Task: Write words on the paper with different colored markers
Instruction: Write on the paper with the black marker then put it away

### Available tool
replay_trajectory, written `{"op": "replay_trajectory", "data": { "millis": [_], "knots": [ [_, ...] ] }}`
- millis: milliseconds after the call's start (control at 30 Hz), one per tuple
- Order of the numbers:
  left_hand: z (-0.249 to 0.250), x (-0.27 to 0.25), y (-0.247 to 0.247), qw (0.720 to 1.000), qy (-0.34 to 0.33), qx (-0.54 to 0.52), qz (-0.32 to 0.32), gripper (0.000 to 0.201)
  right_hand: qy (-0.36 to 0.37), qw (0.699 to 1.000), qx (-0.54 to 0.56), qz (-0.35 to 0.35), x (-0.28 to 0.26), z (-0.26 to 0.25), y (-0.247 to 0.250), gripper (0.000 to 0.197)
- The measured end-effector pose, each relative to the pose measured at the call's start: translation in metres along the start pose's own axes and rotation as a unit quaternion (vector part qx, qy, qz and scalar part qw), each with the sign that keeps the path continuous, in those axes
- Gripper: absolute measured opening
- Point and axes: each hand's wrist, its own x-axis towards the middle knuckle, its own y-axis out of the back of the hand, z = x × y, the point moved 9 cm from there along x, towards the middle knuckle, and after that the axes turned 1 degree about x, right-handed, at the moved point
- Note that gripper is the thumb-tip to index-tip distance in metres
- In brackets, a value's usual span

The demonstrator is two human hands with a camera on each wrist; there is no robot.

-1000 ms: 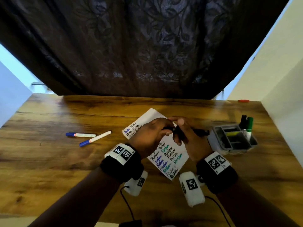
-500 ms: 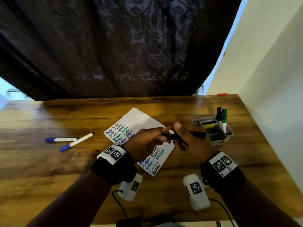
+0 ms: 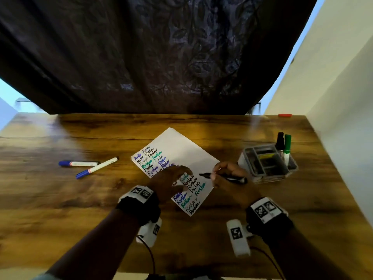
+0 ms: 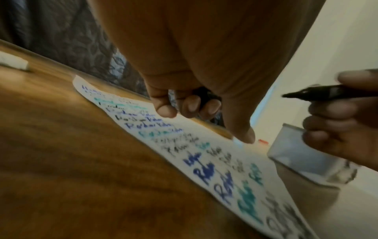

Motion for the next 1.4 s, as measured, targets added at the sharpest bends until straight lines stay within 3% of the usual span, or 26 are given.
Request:
{"op": "replay_trajectory", "data": {
  "millis": [133,333,433,600,767,1033,1167,1233,1333,1400],
  "knots": [
    [-0.012,0.006,-0.034,0.989,0.016,0.134,-0.055,0.062,-0.041,0.995,-0.057,-0.064,-0.005,0.037,-0.017,0.019],
    [-0.019,0.007,-0.039,0.988,0.031,0.147,-0.029,0.069,-0.017,0.973,-0.216,-0.079,-0.006,0.057,-0.014,0.021],
    [-0.022,0.006,-0.040,0.991,0.041,0.128,-0.026,0.069,0.028,0.963,-0.266,-0.034,-0.010,0.058,-0.005,0.019],
    [-0.024,0.008,-0.040,0.993,0.052,0.104,-0.030,0.070,0.030,0.970,-0.239,0.015,-0.014,0.064,-0.004,0.013],
    [-0.025,0.009,-0.041,0.993,0.054,0.095,-0.034,0.070,0.033,0.974,-0.221,0.028,-0.015,0.060,-0.007,0.025],
    [-0.025,0.008,-0.041,0.994,0.061,0.090,-0.031,0.070,0.044,0.972,-0.230,0.008,-0.016,0.053,-0.012,0.017],
    [-0.027,0.008,-0.041,0.994,0.063,0.083,-0.025,0.071,0.019,0.973,-0.227,0.042,-0.019,0.046,-0.007,0.021],
    [-0.026,0.008,-0.041,0.994,0.062,0.084,-0.025,0.071,-0.021,0.959,-0.282,0.008,-0.019,0.046,-0.010,0.026],
    [-0.026,0.008,-0.041,0.994,0.062,0.081,-0.024,0.070,-0.012,0.963,-0.266,-0.041,-0.016,0.051,-0.014,0.010],
    [-0.026,0.008,-0.040,0.995,0.062,0.076,-0.020,0.070,-0.050,0.962,-0.265,-0.044,-0.019,0.051,-0.016,0.033]
  ]
}}
